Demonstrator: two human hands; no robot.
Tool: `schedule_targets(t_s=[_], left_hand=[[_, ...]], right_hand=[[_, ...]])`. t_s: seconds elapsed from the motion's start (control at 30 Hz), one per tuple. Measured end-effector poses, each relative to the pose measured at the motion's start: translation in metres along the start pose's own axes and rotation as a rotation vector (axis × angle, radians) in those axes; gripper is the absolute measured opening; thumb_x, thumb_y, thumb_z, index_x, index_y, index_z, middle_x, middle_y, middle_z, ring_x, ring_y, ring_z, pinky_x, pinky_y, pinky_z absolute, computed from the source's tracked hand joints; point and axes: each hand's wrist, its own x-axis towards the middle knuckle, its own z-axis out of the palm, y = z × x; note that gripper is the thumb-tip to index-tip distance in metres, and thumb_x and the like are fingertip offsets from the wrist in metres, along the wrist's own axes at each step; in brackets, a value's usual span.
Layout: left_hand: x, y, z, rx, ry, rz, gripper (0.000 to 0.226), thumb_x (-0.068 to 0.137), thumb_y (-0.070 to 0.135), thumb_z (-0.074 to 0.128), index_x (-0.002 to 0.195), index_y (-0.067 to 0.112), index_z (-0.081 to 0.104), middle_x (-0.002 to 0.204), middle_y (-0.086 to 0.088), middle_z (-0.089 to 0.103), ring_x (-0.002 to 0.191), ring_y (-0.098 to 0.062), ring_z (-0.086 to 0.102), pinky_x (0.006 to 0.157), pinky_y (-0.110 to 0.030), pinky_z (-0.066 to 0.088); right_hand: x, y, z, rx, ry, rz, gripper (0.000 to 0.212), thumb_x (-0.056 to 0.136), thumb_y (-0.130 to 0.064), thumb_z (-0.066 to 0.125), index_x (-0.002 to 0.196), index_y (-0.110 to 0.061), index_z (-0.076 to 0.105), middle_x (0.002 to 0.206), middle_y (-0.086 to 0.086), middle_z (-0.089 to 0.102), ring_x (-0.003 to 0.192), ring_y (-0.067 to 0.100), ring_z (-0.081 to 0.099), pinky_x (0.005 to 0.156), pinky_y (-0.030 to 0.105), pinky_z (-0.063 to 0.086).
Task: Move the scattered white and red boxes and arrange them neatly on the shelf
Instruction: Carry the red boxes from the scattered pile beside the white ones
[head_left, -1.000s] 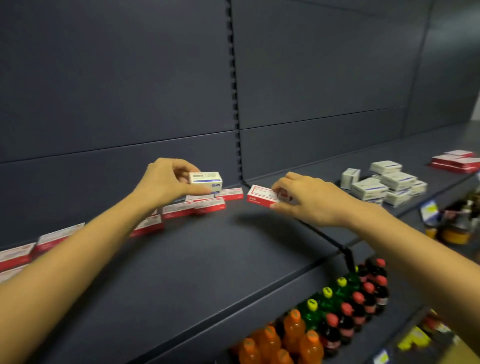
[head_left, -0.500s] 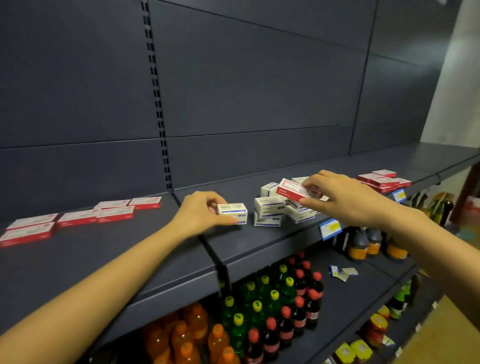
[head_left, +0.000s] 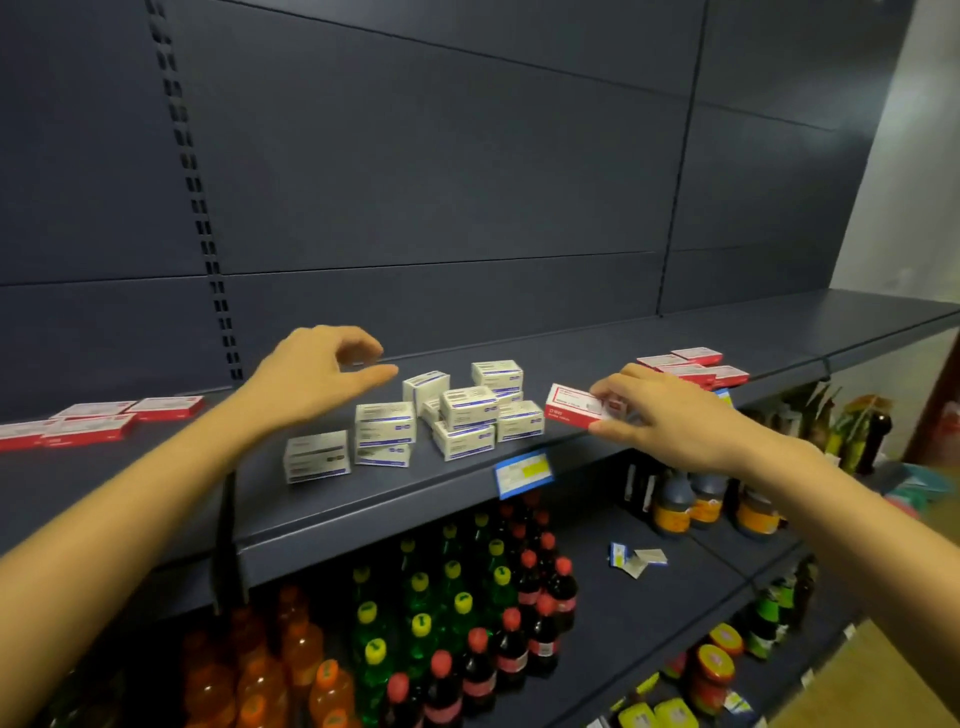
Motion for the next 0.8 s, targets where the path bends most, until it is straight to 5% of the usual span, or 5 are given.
schedule_targets(t_s=[0.13, 0.43, 0.8], left_hand=[[0.025, 0.042, 0.025, 0.121, -0.062, 0.079, 0.033, 0.083, 0.042, 0.059, 0.108, 0.021, 0.063, 0.115, 0.001, 0.066, 0.104, -0.018, 0.060, 0.092, -0.041, 0.049], [0.110, 0.104, 0.106, 0.271, -0.092, 0.191, 0.040, 0.084, 0.046, 0.056, 0.114, 0.020, 0.060, 0.118, 0.002, 0.064, 0.102, -0.016, 0.060, 0.085, -0.034, 0.049], [0.189, 0.156, 0.173, 0.321, -0.087, 0.115, 0.038, 0.084, 0.047, 0.055, 0.112, 0.022, 0.060, 0.116, 0.003, 0.064, 0.100, -0.018, 0.058, 0.086, -0.037, 0.049]], right_hand=[[0.001, 0.043, 0.000, -0.003, 0.004, 0.016, 0.046, 0.090, -0.044, 0.051, 0.130, -0.023, 0.045, 0.125, 0.000, 0.049, 0.110, 0.018, 0.049, 0.090, 0.037, 0.045], [0.035, 0.165, 0.007, -0.027, 0.000, 0.067, 0.049, 0.090, -0.046, 0.048, 0.134, -0.027, 0.041, 0.139, -0.002, 0.041, 0.123, 0.020, 0.044, 0.093, 0.037, 0.041], [0.113, 0.291, 0.000, 0.102, -0.044, 0.028, 0.043, 0.089, -0.041, 0.054, 0.129, -0.027, 0.048, 0.125, -0.004, 0.050, 0.108, 0.019, 0.052, 0.092, 0.044, 0.045]])
